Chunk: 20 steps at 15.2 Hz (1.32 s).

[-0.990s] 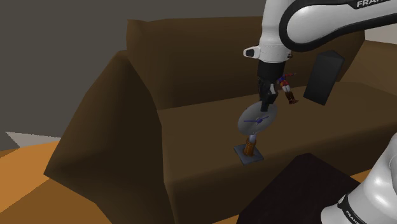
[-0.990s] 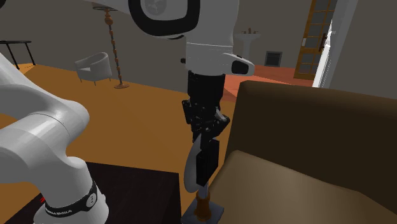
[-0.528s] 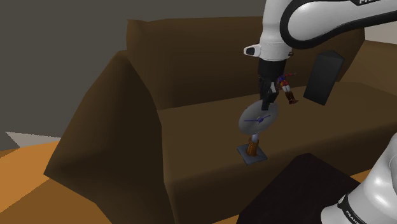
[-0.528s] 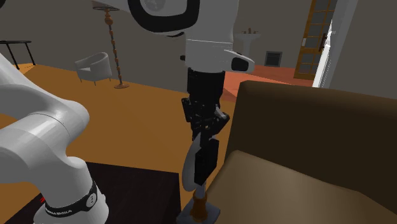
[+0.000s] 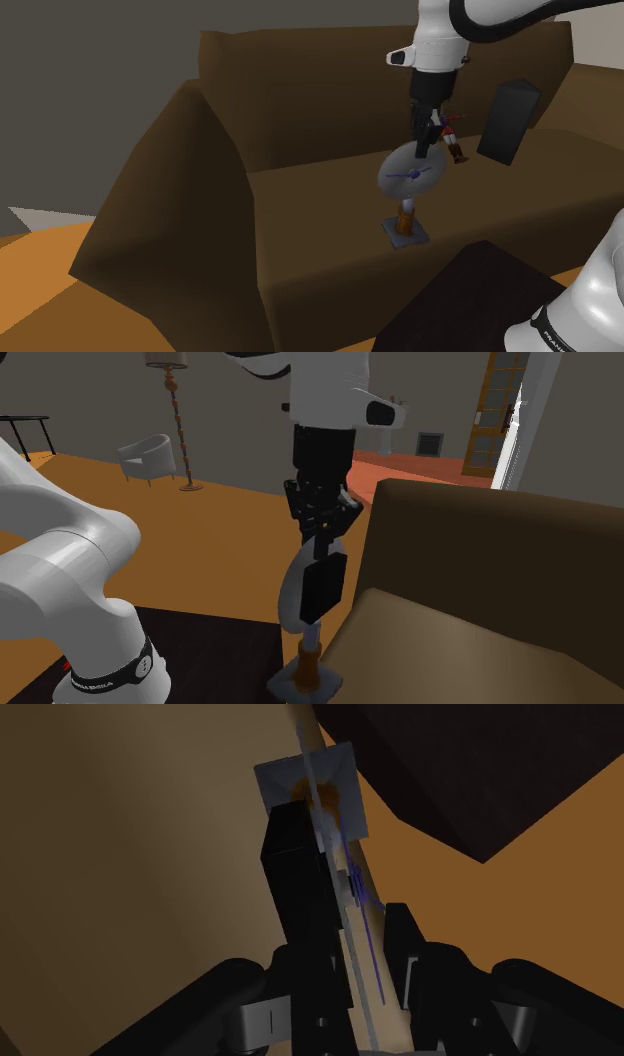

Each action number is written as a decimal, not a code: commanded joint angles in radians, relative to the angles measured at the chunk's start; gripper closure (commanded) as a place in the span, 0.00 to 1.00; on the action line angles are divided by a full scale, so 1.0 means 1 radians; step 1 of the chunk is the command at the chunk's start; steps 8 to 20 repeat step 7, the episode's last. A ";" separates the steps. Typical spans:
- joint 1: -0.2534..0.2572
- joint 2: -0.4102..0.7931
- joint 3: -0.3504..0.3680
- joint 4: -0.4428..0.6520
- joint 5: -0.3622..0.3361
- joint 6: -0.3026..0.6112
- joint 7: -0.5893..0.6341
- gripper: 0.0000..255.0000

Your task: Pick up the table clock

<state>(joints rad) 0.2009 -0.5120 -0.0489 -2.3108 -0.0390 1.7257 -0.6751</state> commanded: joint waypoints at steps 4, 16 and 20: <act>0.000 0.002 0.000 0.072 0.000 -0.070 -0.003 1.00; 0.000 0.003 0.000 0.089 0.000 -0.085 -0.004 1.00; 0.000 0.003 0.000 0.089 0.000 -0.085 -0.004 1.00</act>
